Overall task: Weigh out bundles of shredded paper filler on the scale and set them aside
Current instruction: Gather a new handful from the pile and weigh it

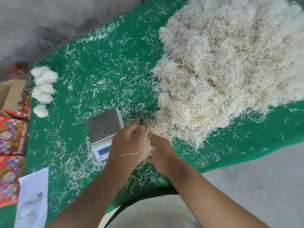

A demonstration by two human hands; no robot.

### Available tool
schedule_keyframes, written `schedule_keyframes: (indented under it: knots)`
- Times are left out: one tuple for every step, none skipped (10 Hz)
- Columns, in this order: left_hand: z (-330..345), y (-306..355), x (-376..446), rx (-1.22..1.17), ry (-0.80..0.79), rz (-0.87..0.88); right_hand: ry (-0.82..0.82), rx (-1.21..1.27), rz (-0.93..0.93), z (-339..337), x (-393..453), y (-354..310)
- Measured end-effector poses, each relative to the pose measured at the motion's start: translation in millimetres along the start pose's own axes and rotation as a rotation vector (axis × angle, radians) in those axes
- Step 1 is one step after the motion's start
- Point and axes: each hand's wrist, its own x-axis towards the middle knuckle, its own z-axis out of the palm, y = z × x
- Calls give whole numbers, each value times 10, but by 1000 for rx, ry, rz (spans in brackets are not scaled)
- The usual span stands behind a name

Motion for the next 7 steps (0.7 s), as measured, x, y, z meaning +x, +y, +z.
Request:
schedule_keyframes:
  knots:
    - [55,1,-123,198,48,266,-51,-33,-66,-190,-92,156]
    - [191,-102,-67,585,-20,352,-90,-310,-232,-86,-237,32]
    - [264,-211,23,899,-133,214,-208,-322,-237,37,-195,121]
    - [233,-285,59,826,-130,59,-108,-80,169,79,-58,86]
    - [141,-316,38,644,-129,-42,-102,-457,42,91,-6,4]
    - [5,-348,124,342,-110,-242,-128,-562,-9,35,101,-32]
    - [-140,-503,232,263,-50,-387,-55,-395,74,-59,222,-40]
